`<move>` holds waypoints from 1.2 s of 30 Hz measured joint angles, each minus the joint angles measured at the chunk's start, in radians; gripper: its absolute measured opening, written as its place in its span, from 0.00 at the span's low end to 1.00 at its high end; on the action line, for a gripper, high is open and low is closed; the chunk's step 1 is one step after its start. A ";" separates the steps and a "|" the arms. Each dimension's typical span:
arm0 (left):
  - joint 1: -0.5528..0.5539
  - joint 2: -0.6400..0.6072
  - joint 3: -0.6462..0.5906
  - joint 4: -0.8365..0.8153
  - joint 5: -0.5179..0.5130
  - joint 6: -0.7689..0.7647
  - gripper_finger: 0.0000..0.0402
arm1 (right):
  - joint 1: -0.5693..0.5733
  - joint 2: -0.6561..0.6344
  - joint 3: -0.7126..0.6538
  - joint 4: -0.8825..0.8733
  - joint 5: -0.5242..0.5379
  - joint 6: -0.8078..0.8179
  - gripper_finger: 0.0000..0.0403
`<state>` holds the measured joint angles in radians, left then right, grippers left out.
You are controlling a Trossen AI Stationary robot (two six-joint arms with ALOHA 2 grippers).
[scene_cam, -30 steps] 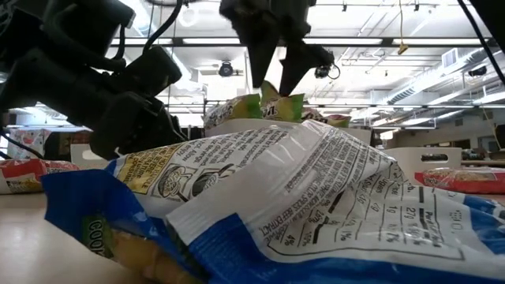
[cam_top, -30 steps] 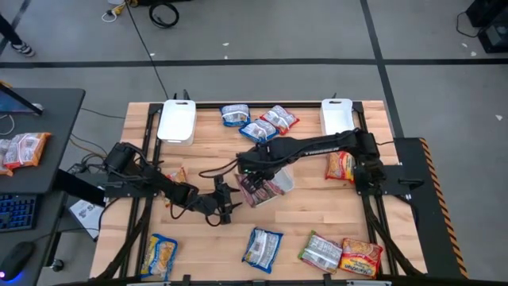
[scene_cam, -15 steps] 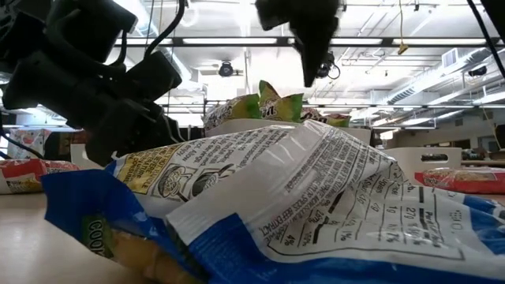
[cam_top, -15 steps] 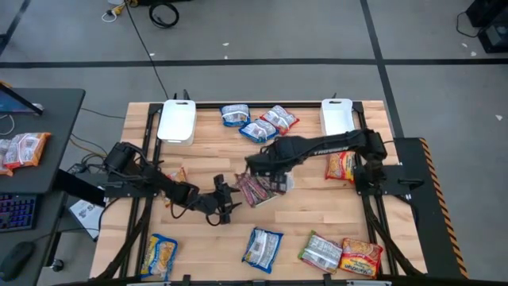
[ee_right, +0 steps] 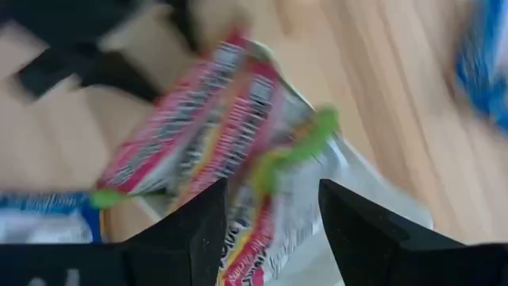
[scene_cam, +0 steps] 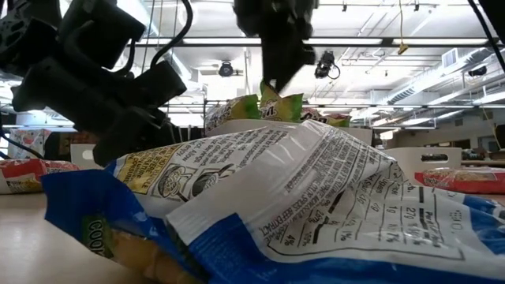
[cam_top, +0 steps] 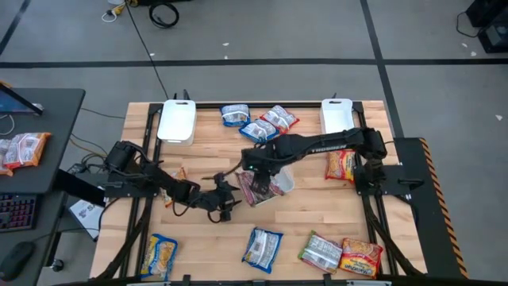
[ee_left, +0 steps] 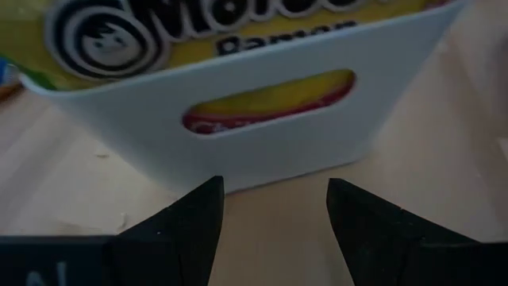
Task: Sort Maruchan noodles
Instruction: Put the green noodle pack into the bottom white bin
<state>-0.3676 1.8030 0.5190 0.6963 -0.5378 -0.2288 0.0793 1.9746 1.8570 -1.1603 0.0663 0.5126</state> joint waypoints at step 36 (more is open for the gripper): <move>-0.001 0.000 0.000 0.010 -0.053 0.028 0.56 | -0.057 0.002 -0.123 0.028 -0.152 0.397 0.14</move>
<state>-0.3688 1.8027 0.5190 0.7058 -0.5910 -0.2004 0.0218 1.9770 1.7340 -1.1325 -0.0855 0.9095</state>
